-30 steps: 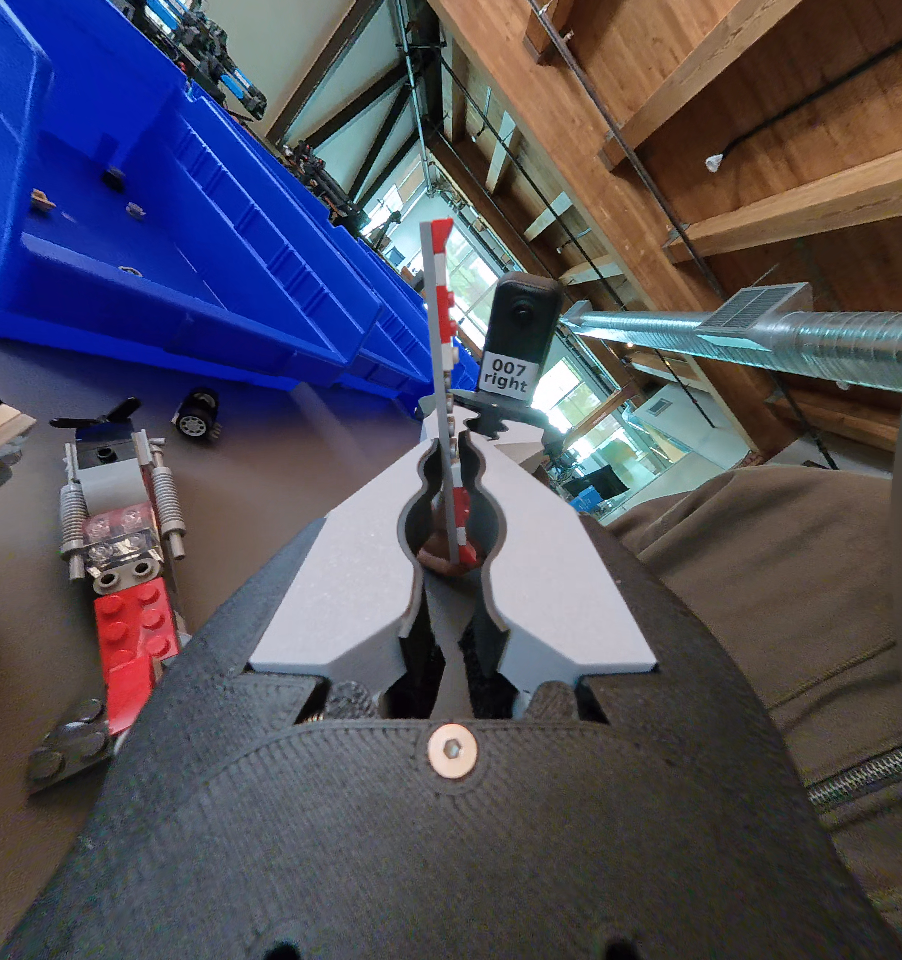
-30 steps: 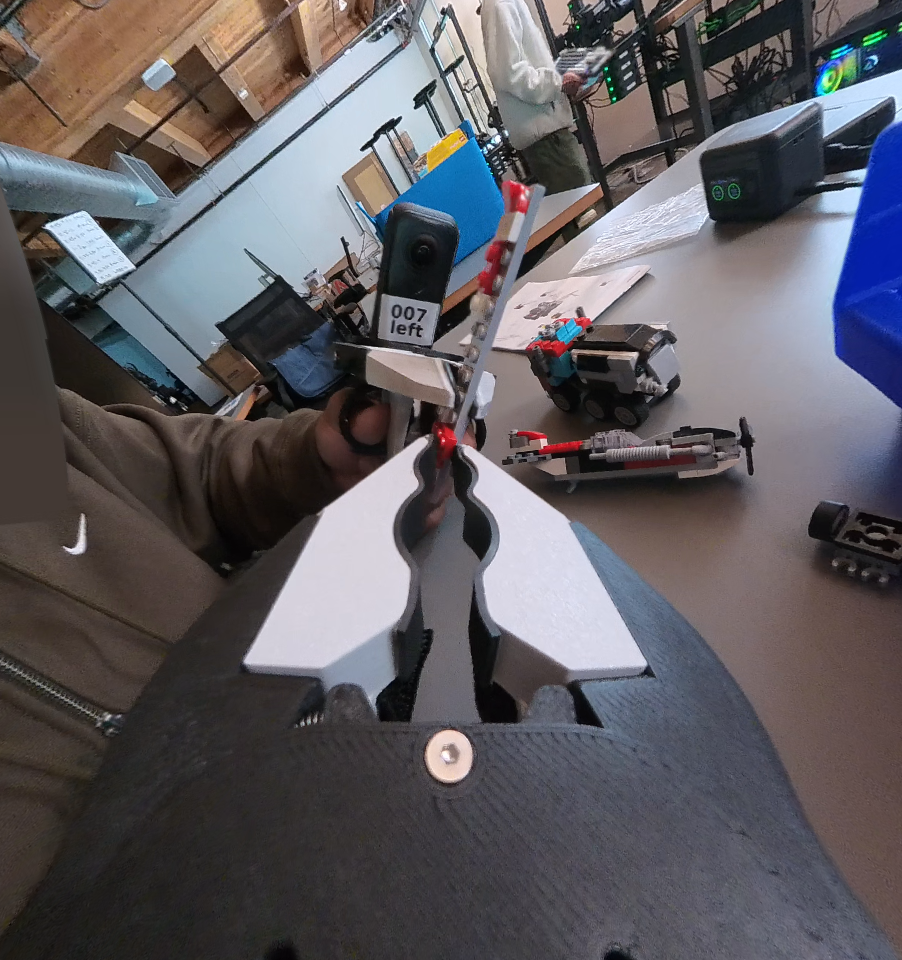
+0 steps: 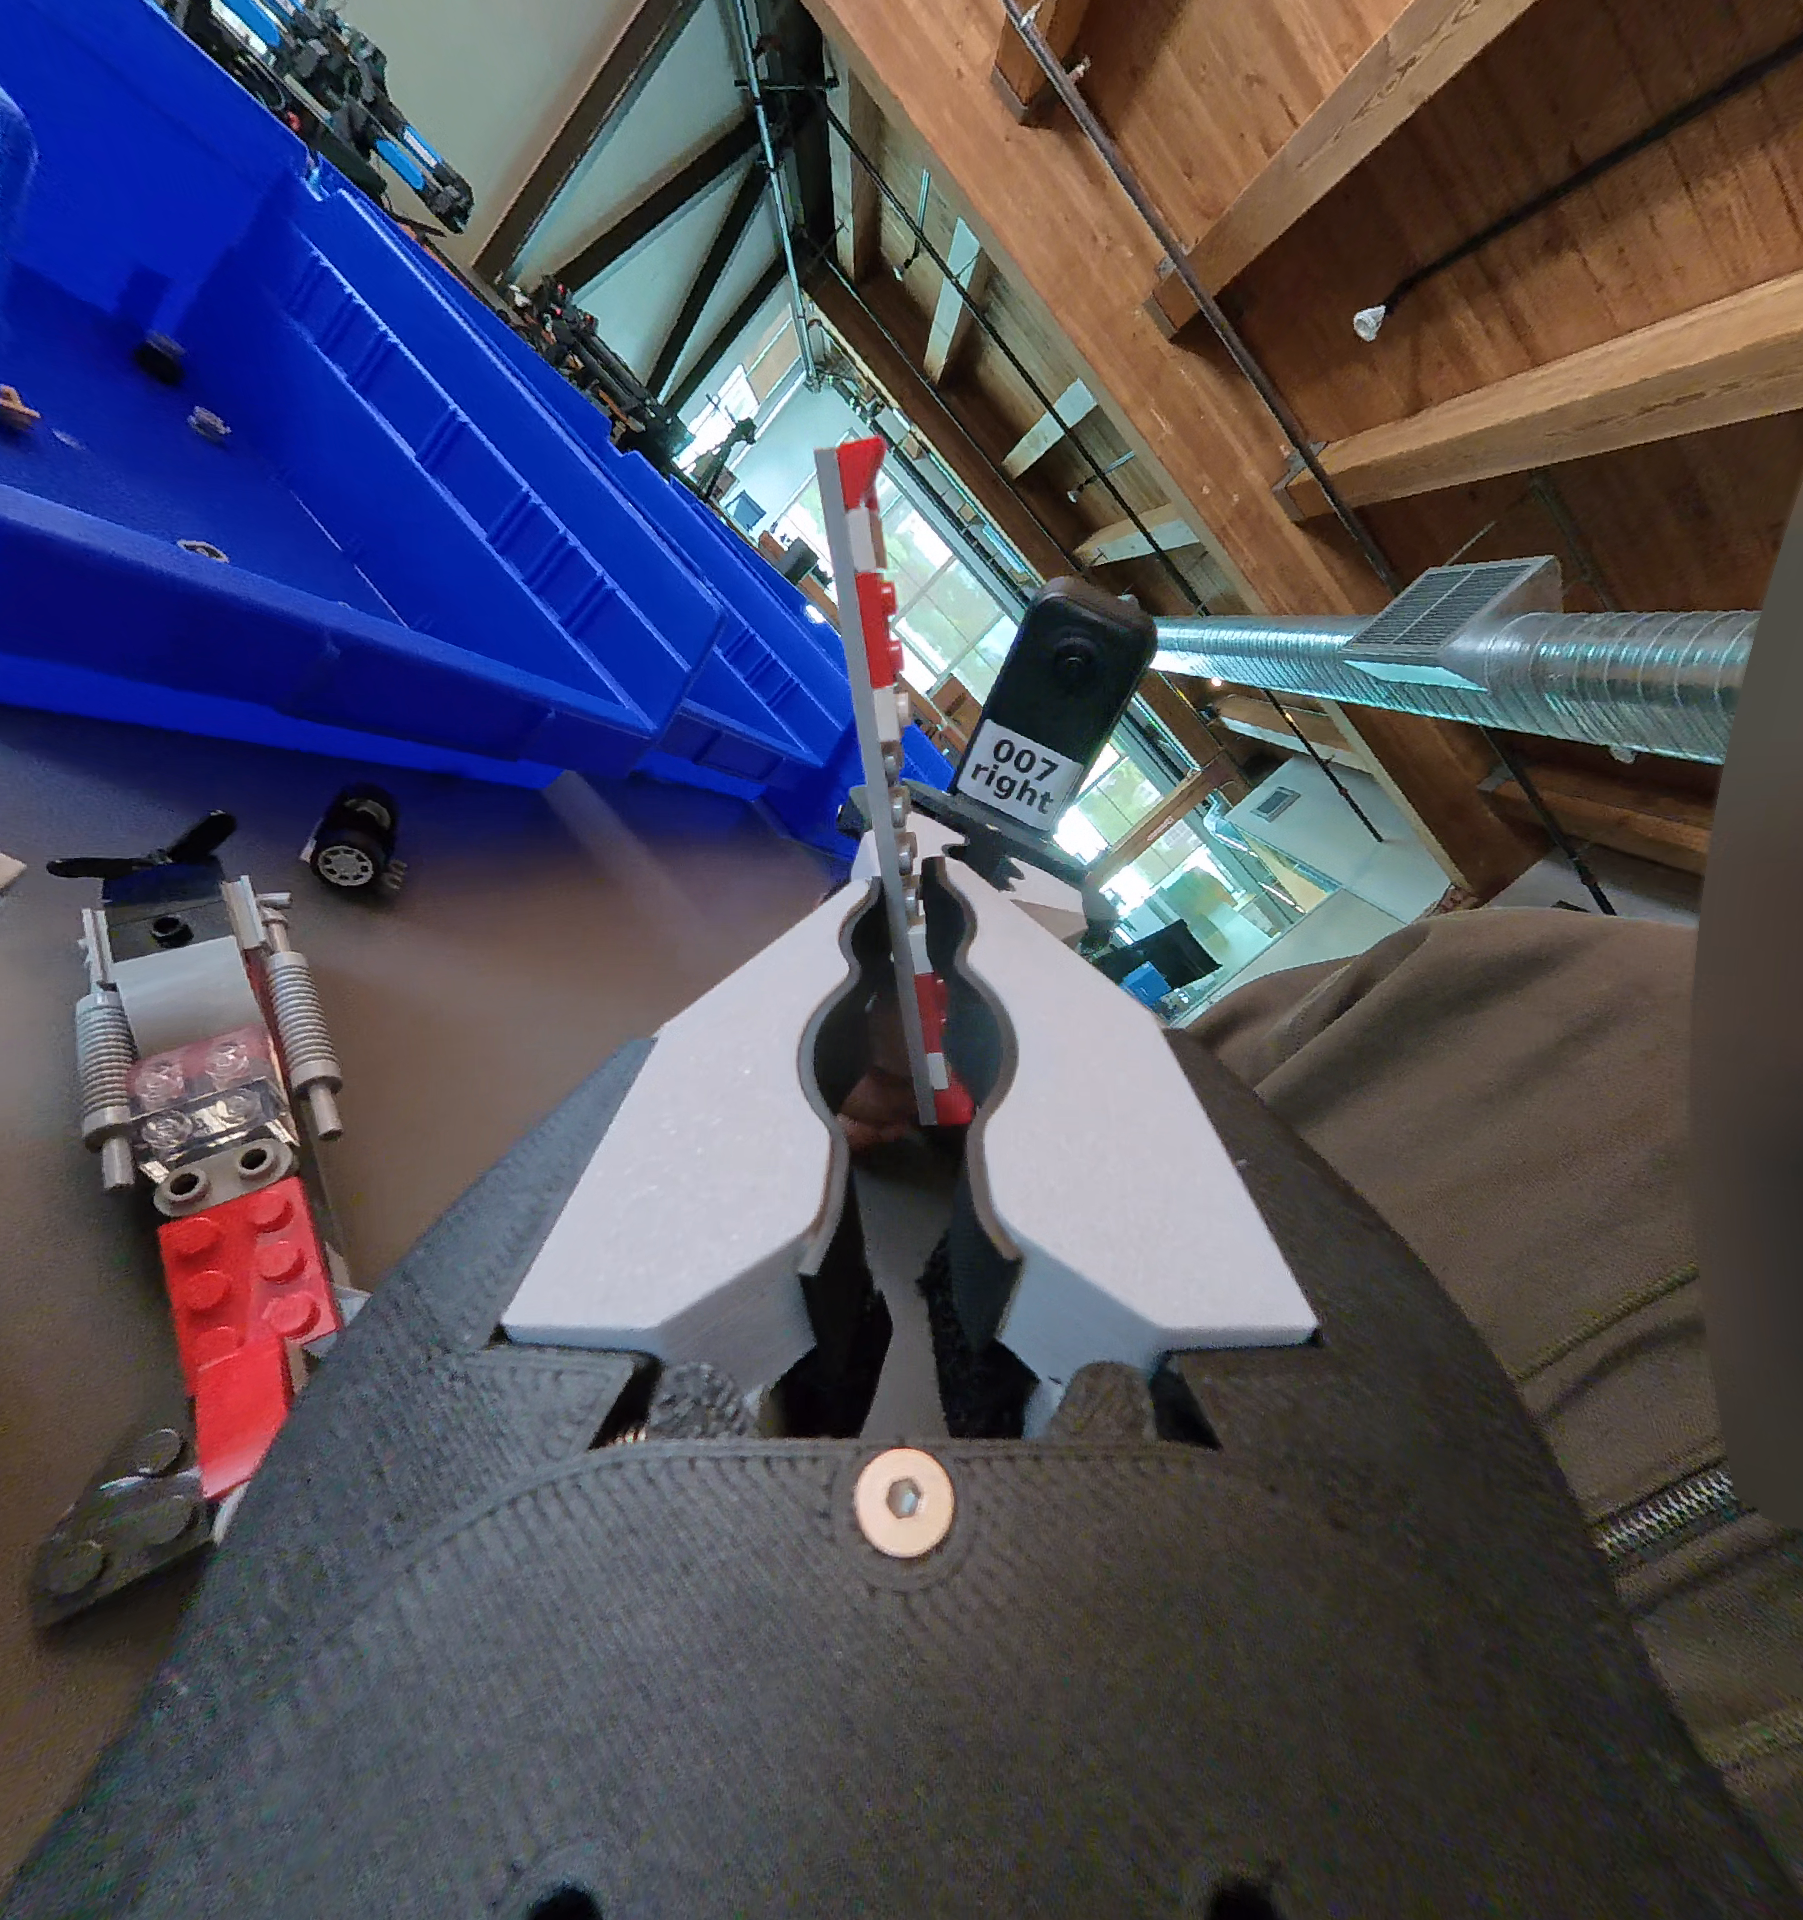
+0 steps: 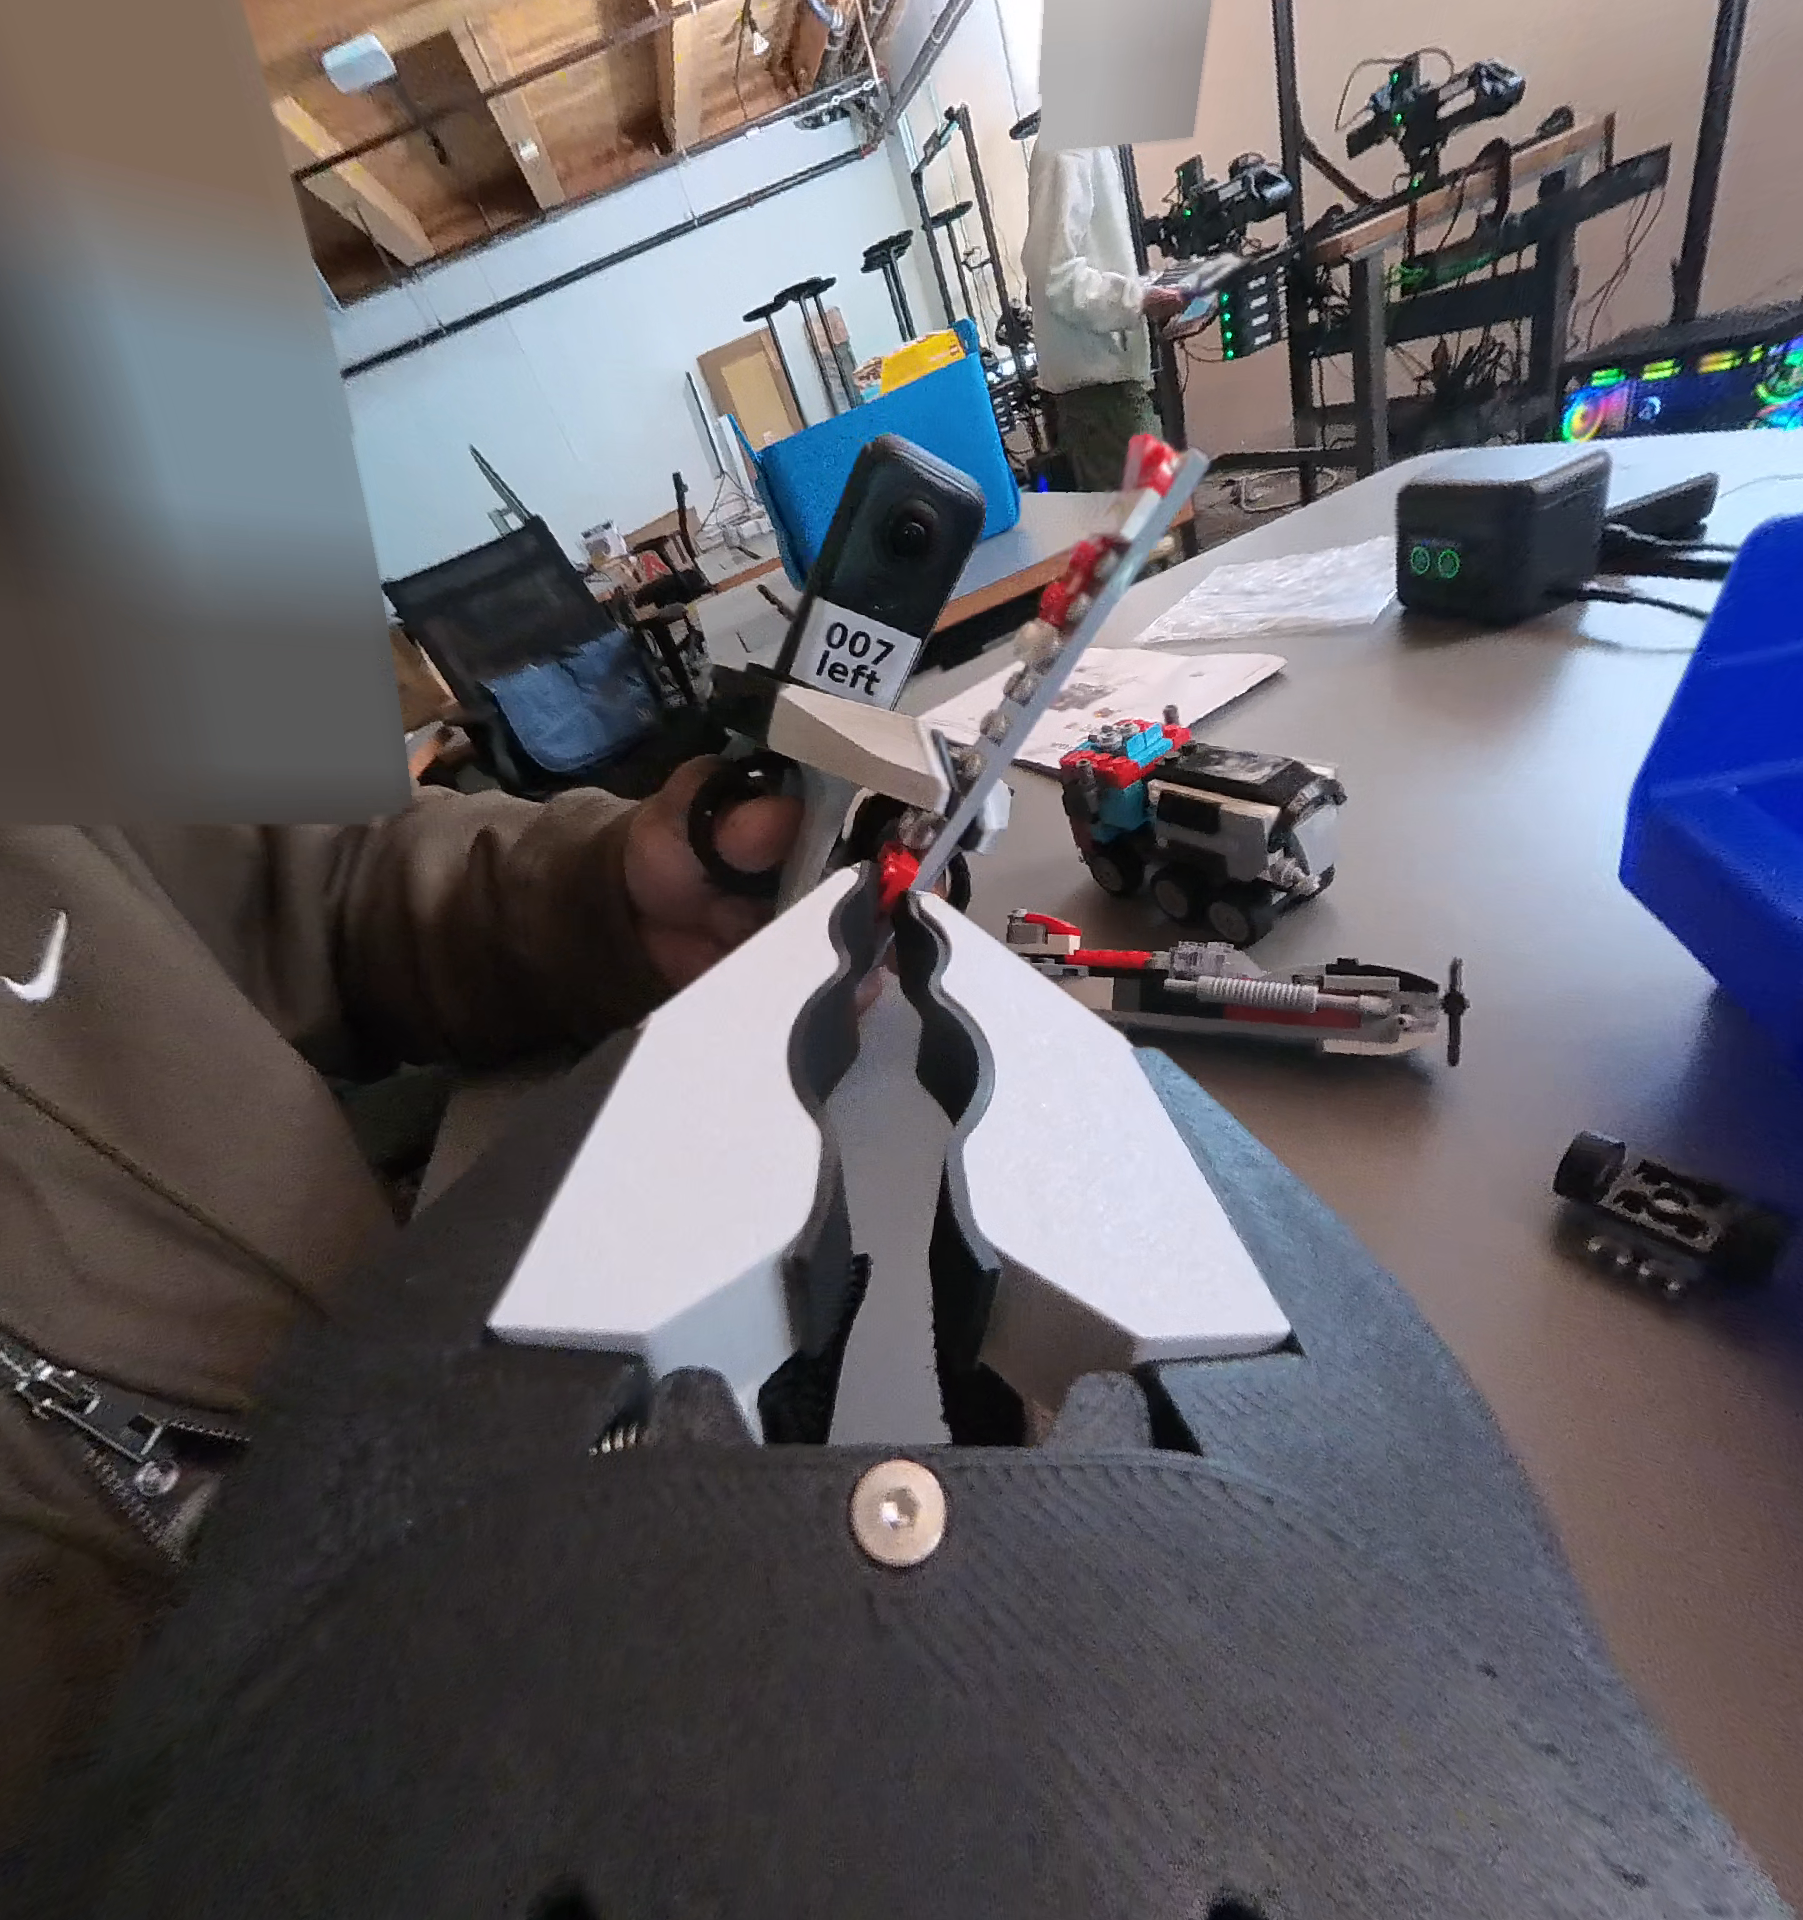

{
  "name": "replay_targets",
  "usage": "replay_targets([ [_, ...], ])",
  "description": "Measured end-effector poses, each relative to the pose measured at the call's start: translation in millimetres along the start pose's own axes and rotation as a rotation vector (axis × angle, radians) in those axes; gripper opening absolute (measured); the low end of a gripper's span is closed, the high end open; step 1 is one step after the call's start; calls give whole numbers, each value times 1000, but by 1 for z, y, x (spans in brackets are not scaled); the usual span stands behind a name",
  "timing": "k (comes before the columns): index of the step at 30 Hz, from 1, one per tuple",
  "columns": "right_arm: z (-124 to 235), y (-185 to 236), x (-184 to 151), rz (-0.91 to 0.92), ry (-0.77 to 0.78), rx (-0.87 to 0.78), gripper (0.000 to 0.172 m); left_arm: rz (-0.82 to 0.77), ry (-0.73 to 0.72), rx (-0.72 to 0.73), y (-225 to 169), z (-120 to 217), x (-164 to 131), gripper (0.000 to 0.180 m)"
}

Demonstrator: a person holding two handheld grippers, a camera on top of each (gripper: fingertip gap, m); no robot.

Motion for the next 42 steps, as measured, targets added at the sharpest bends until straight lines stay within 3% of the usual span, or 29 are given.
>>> replay_targets([
  [7,1,3,1,75,-6,2,3,20,-5,-27,-2,0,0,7],
  [11,0,2,3,10,-18,28,3,24,-12,-70,-3,1,2,7],
  [22,3,12,4,227,-23,-12,1,42,13,-80,-3,-1,-1,9],
  [31,8,2,7,28,-43,26,13,-75,5,-35,-6,0,2,7],
  [42,5,5,5,49,-12,12,5,-124,28,-35,-8,-2,0,7],
])
Point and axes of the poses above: each gripper's, where its closed fingertips meet, z back along the fingers, x out of its top, y = z × x across the jaws, the point moved 7 cm from there along z, back along the fingers, and after that the axes turned 3 degrees about -x, right-handed, at the moved point
